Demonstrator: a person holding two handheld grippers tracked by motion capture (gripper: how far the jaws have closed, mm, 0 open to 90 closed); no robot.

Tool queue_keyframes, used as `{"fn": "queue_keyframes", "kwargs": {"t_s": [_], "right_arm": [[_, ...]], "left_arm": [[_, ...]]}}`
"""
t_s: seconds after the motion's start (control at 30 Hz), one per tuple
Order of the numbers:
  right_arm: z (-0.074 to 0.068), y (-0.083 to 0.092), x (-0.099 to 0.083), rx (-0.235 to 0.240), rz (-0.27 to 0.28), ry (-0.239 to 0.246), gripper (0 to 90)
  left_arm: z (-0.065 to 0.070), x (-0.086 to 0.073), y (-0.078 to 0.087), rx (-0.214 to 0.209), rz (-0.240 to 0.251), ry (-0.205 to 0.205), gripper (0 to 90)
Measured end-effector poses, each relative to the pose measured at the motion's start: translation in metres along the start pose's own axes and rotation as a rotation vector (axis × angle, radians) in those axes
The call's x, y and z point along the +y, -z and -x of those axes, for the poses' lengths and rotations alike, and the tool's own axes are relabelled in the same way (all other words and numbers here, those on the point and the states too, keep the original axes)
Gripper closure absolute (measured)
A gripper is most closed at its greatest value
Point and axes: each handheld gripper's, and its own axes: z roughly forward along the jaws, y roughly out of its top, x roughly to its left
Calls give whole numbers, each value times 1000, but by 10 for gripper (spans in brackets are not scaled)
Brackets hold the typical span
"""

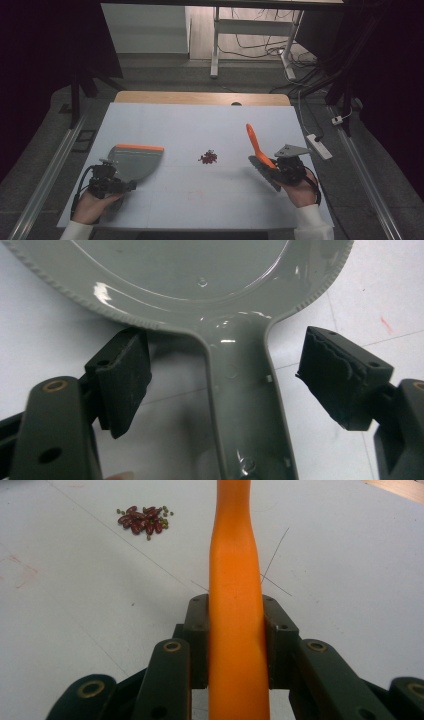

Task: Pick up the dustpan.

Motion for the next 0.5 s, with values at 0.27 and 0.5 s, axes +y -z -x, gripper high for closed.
{"fn": "queue_keyframes", "kwargs": {"t_s": [0.27, 0.5], "right_arm": [[0, 0, 0, -3, -1, 1, 699], [0, -1, -1, -8, -11, 12, 699]], "left_arm": [[2, 0, -5, 3, 0, 4, 315], [3, 1, -5, 15, -4, 9, 506]]}}
